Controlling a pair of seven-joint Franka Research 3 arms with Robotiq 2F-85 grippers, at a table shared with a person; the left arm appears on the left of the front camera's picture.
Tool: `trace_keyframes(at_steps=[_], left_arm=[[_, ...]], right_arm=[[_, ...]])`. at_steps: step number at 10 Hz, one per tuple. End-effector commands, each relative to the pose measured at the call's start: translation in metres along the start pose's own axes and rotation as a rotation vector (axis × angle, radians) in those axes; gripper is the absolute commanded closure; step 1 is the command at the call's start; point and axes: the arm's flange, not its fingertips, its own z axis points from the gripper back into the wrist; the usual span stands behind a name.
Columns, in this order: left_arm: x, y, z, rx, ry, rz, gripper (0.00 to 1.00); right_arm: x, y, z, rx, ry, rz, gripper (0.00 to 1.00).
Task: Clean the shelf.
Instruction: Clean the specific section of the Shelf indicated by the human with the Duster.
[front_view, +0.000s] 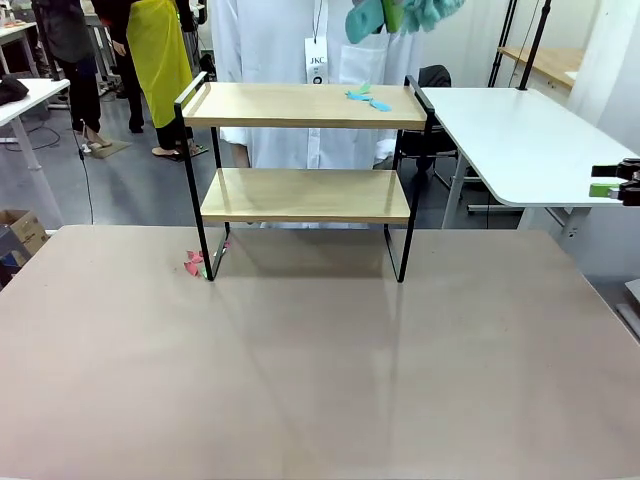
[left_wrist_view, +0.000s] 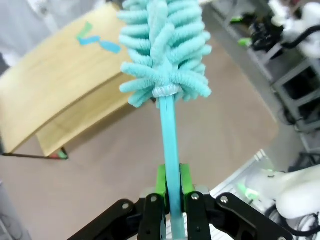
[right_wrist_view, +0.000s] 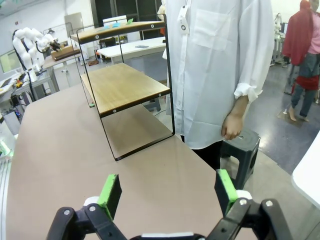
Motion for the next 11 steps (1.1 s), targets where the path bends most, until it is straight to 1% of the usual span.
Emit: trace_keyframes(at_steps=[1, 3, 4, 5, 7, 8, 9, 11], left_arm=[[-0.014, 0.002, 0.01, -0.024, -0.045, -0.015, 0.87], [-0.014, 0.002, 0.01, -0.024, -0.045, -0.015, 0.87], [0.004, -0.002, -0.002, -0.013, 0.004, -0.004, 0.87], [0.003, -0.017, -0.006, 0.029, 0.02, 0.164, 0.87], [0.021, -0.044, -0.023, 0.189, -0.011, 0.31, 0.87], [0.026, -0.048, -0.031, 0.211, -0.012, 0.339, 0.87], [0.03, -0.051, -0.041, 0.207, -0.003, 0.337, 0.87], [0.042, -0.047, -0.062, 0.198, 0.01, 0.376, 0.87]], right_arm=[[0.003, 0.001, -0.001, 0.002, 0.002, 0.007, 0.0], [0.003, 0.001, -0.001, 0.002, 0.002, 0.007, 0.0], [0.003, 0.001, -0.001, 0.002, 0.002, 0.007, 0.0], [0.003, 0.001, -0.001, 0.002, 0.002, 0.007, 0.0], [0.003, 0.001, -0.001, 0.002, 0.002, 0.007, 0.0], [0.003, 0.001, -0.001, 0.002, 0.002, 0.007, 0.0], [0.003, 0.001, -0.001, 0.002, 0.002, 0.007, 0.0], [0.003, 0.001, -0.001, 0.002, 0.002, 0.007, 0.0]])
